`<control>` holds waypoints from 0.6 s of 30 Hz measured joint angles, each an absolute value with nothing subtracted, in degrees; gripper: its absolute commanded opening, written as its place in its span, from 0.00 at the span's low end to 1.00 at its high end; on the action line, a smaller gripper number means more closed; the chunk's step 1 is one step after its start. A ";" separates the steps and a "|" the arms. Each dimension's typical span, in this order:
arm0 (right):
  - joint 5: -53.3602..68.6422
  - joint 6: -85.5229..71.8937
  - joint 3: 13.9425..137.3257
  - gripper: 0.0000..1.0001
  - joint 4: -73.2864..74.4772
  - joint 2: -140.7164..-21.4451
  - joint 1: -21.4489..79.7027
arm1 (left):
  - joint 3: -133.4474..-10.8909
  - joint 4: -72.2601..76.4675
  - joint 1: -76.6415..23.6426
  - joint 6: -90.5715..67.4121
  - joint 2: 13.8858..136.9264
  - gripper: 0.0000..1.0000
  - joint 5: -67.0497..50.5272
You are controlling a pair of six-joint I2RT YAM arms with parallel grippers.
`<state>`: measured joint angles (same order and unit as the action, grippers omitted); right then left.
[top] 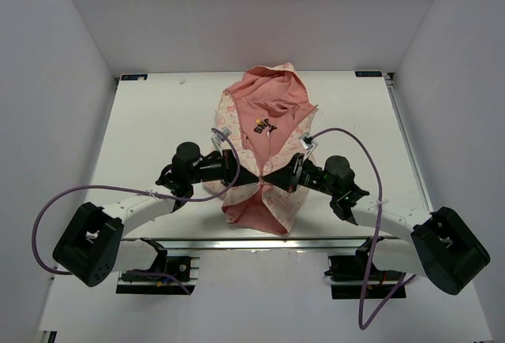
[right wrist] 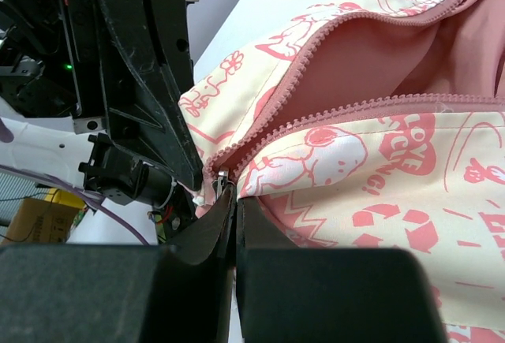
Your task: Zip up the jacket
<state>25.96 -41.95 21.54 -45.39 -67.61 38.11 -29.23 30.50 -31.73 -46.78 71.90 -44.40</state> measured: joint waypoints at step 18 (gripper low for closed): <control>22.15 -43.81 22.24 0.00 -44.27 -67.00 40.05 | -31.53 12.14 -34.06 -35.29 64.84 0.00 -34.52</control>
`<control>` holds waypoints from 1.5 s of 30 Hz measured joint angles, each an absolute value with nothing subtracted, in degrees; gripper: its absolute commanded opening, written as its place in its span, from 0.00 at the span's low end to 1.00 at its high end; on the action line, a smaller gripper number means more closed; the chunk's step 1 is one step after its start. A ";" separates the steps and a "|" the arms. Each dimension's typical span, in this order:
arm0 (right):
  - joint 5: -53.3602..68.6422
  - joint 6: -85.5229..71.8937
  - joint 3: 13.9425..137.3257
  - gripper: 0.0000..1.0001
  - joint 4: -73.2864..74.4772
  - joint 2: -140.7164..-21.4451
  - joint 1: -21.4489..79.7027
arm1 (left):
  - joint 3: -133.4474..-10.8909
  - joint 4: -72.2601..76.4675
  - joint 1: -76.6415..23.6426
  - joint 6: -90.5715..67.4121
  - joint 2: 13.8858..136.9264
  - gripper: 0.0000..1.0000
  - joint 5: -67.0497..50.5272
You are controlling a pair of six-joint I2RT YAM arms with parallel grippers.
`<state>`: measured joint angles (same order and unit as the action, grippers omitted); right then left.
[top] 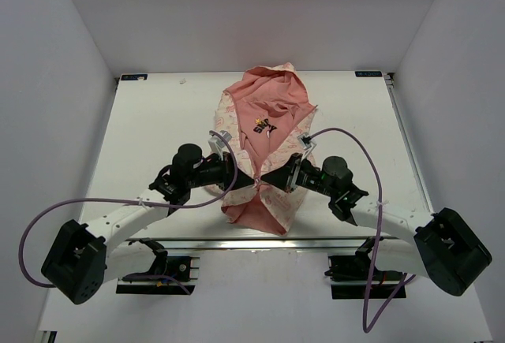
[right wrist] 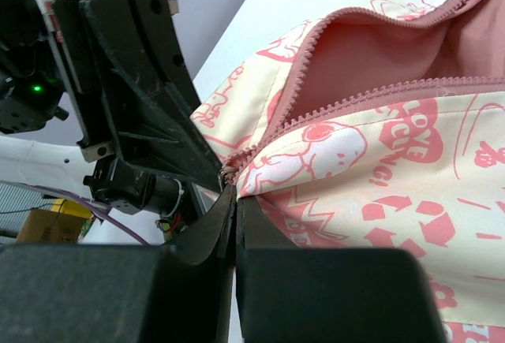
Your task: Zip up the jacket
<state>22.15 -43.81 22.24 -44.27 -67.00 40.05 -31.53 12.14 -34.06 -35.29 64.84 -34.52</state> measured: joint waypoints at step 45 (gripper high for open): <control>31.81 -33.63 29.78 0.00 -25.50 -67.72 40.14 | -35.42 -2.98 -40.62 -33.71 61.49 0.41 -25.04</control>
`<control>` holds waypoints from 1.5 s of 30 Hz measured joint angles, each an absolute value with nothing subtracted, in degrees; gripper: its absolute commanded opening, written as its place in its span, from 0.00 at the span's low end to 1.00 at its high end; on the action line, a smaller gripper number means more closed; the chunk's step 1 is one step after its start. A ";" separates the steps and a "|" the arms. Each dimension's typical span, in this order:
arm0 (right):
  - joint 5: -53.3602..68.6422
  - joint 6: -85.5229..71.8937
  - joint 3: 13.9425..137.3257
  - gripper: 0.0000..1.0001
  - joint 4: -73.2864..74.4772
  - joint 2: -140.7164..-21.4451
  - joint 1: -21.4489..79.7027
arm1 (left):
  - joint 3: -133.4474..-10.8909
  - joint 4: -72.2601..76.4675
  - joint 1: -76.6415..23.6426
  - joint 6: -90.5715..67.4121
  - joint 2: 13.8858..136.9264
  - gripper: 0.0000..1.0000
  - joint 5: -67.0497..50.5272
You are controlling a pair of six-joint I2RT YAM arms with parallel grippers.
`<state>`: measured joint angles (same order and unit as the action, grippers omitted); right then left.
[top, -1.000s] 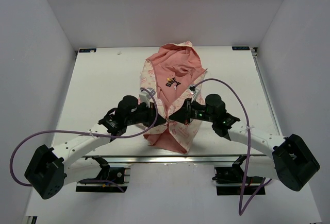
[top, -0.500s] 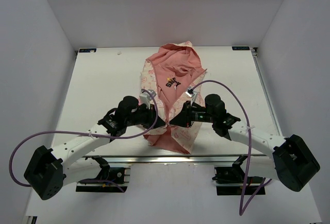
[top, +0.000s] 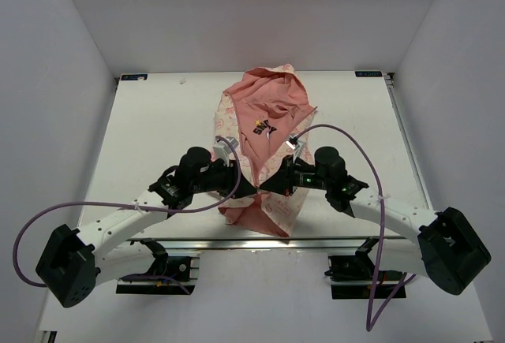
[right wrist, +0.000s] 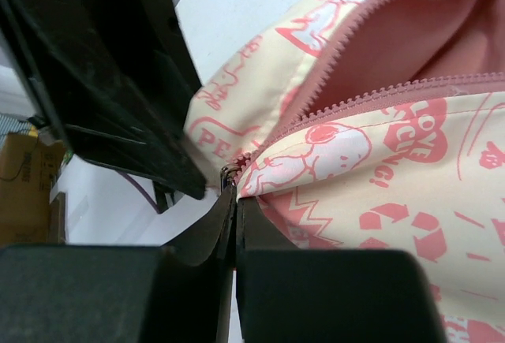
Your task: Zip up the jacket
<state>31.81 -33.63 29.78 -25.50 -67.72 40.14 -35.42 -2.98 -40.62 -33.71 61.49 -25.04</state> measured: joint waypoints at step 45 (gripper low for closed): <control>27.90 -45.69 35.94 0.00 -18.37 -70.22 40.16 | -28.29 -10.83 -41.10 -40.93 50.39 0.98 -16.36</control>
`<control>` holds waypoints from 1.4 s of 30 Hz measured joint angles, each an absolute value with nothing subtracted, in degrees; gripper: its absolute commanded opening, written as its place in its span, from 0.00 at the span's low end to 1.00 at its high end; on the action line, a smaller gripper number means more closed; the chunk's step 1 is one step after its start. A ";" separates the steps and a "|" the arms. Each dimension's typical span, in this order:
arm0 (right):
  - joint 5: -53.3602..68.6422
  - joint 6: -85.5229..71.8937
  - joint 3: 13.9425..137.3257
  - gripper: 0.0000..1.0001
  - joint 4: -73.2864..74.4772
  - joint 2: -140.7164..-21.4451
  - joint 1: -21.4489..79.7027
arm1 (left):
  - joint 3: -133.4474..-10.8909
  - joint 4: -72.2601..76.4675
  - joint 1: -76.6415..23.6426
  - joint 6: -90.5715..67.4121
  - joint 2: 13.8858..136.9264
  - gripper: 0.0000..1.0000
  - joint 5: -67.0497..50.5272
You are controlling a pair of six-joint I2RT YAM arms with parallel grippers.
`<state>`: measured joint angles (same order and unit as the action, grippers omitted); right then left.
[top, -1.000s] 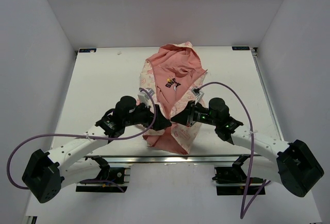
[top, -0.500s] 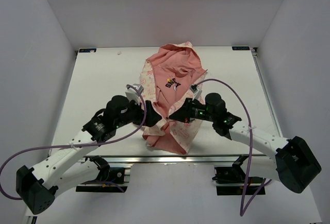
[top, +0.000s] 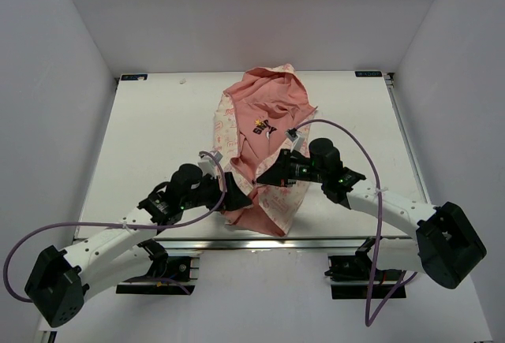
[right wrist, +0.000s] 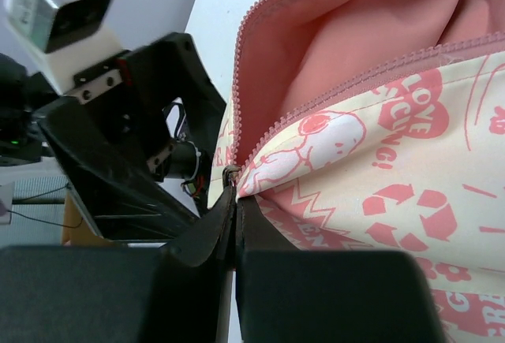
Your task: Zip up the jacket
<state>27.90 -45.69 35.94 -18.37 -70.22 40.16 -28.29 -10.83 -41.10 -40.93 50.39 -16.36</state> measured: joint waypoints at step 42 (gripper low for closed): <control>26.92 -51.51 27.53 0.00 -29.08 -66.67 40.16 | -21.12 24.05 -36.10 -54.26 61.19 0.72 -29.21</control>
<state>26.92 -51.51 27.53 -29.08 -66.67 40.16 -21.12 24.05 -36.10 -54.26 61.19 -29.21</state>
